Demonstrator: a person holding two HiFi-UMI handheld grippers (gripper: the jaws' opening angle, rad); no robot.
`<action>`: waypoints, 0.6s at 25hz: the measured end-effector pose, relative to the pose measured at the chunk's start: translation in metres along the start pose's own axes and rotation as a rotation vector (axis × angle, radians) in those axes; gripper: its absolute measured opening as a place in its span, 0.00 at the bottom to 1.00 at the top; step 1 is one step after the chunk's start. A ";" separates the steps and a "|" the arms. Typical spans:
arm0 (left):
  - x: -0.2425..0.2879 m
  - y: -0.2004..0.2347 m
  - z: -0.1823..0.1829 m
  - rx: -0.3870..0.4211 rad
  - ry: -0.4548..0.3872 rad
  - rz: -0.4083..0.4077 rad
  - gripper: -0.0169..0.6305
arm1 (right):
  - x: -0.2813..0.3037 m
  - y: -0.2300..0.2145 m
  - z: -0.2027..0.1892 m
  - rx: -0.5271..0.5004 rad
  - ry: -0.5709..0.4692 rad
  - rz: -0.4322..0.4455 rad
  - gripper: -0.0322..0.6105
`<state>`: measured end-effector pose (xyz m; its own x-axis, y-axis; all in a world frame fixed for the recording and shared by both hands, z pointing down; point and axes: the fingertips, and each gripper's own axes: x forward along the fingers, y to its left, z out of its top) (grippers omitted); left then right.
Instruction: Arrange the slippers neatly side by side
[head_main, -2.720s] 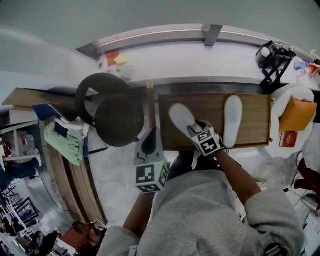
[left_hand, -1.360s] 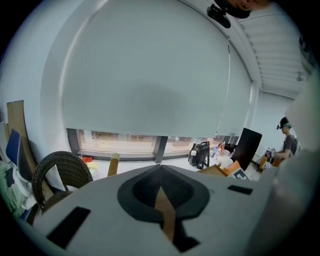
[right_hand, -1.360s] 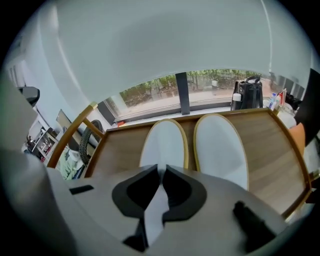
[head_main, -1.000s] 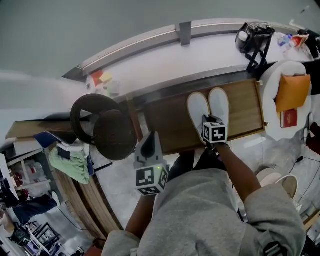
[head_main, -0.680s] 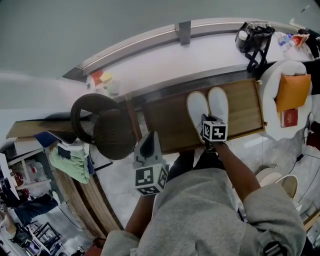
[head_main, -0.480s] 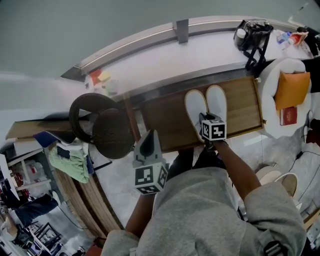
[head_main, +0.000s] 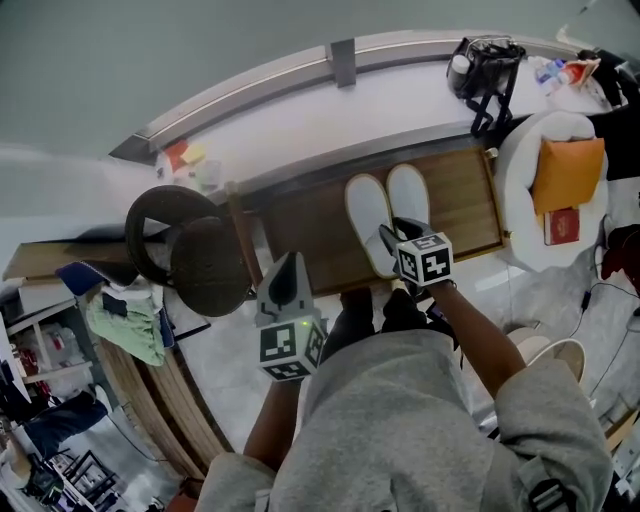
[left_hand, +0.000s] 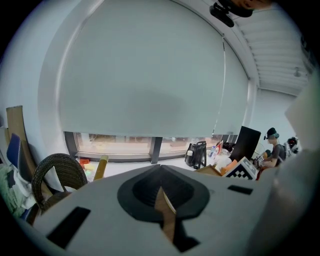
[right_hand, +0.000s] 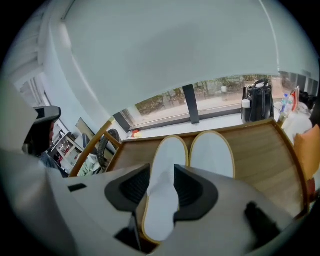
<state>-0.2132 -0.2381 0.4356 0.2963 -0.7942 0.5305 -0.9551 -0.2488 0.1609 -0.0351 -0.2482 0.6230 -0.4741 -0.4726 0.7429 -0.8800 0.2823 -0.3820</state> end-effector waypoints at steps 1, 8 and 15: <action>0.000 -0.005 0.000 -0.002 -0.004 -0.001 0.05 | -0.010 -0.001 0.005 -0.020 -0.012 0.007 0.27; -0.011 -0.047 -0.001 0.004 -0.045 -0.003 0.05 | -0.097 -0.025 0.036 -0.175 -0.122 0.013 0.27; -0.031 -0.105 0.002 0.041 -0.108 -0.022 0.05 | -0.214 -0.065 0.054 -0.294 -0.303 -0.066 0.26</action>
<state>-0.1223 -0.1889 0.4004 0.3176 -0.8432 0.4338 -0.9482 -0.2873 0.1358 0.1221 -0.2100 0.4588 -0.4431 -0.7090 0.5486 -0.8836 0.4486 -0.1339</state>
